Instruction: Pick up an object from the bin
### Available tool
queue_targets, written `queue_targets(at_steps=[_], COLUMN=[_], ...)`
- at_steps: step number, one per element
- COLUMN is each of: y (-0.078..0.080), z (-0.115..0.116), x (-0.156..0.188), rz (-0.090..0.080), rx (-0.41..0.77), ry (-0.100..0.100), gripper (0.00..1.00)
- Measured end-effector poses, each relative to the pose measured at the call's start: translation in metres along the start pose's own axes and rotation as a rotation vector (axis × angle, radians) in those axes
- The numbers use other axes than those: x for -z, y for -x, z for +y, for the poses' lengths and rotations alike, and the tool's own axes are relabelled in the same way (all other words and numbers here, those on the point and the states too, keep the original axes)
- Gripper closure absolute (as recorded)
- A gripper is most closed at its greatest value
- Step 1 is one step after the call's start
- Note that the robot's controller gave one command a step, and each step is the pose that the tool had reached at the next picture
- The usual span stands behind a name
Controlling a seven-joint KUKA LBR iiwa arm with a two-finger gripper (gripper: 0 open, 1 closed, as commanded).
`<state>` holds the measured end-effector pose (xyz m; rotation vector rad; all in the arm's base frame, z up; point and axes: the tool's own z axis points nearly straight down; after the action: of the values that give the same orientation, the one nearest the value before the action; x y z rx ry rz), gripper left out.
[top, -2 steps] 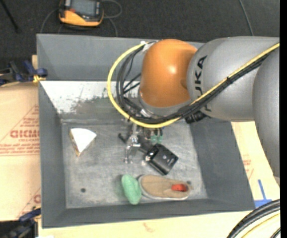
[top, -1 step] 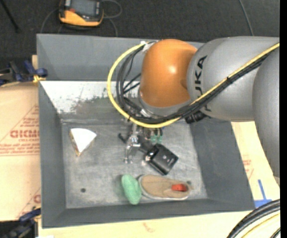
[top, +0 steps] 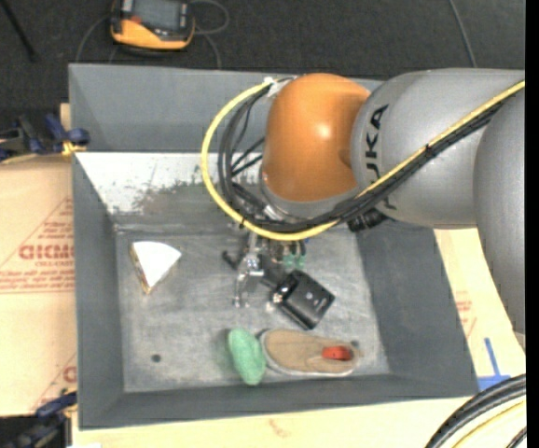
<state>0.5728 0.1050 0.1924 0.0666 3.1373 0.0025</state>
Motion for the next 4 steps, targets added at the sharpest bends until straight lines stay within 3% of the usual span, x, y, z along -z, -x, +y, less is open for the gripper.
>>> queue_targets(at_steps=[1,2,3,4], y=[0.034,0.046,0.056,0.056], z=[-0.026,-0.034,-0.102,-0.102], x=[-0.024,-0.068,-0.113,-0.113], rz=[-0.003,-0.009,-0.001,-0.001], rx=[0.205,0.259,0.589,0.588], ry=[-0.001,-0.003,0.000,0.000], gripper=[0.00,0.00,1.00,1.00])
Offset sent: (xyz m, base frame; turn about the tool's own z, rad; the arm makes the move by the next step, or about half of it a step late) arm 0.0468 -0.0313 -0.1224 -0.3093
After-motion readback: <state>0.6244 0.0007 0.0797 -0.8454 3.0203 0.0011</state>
